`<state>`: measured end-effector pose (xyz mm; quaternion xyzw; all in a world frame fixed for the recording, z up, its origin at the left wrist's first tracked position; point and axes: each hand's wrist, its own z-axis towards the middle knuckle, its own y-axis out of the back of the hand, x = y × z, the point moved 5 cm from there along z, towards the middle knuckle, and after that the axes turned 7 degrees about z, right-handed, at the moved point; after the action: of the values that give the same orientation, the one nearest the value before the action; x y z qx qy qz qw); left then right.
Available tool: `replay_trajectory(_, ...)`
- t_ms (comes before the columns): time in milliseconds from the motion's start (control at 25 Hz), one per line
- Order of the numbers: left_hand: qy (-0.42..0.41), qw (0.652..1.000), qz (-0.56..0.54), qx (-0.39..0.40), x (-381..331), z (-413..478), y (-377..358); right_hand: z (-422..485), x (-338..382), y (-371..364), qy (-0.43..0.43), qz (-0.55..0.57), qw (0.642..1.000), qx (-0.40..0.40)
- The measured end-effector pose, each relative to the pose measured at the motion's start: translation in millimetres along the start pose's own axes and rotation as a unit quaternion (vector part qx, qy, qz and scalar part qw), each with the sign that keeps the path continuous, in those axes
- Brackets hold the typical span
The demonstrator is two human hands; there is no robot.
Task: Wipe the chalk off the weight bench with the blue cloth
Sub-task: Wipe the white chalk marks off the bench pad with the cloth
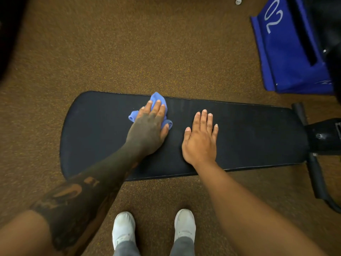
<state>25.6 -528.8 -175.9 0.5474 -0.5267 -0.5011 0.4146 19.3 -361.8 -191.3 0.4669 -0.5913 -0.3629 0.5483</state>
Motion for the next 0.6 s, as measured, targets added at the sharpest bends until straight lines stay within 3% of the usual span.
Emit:
replay_trajectory(160, 0.012, 1.0, 0.01, -0.004, 32, -49, -2, 0, 0, 0, 0.002, -0.003, 1.0, 0.001)
replay_trajectory(360, 0.068, 0.997, 0.027, -0.01, 51, 5, 4, -2, 2, 0, -0.004, -0.004, 1.0, 0.0)
replay_trajectory(480, 0.004, 1.0, 0.025, -0.009, 9, 39, 5, 0, 1, -1, -0.002, -0.001, 1.0, 0.0)
replay_trajectory(600, -0.042, 0.999, 0.003, 0.0, -11, 10, 5, 0, 0, -1, 0.005, -0.002, 1.0, -0.001)
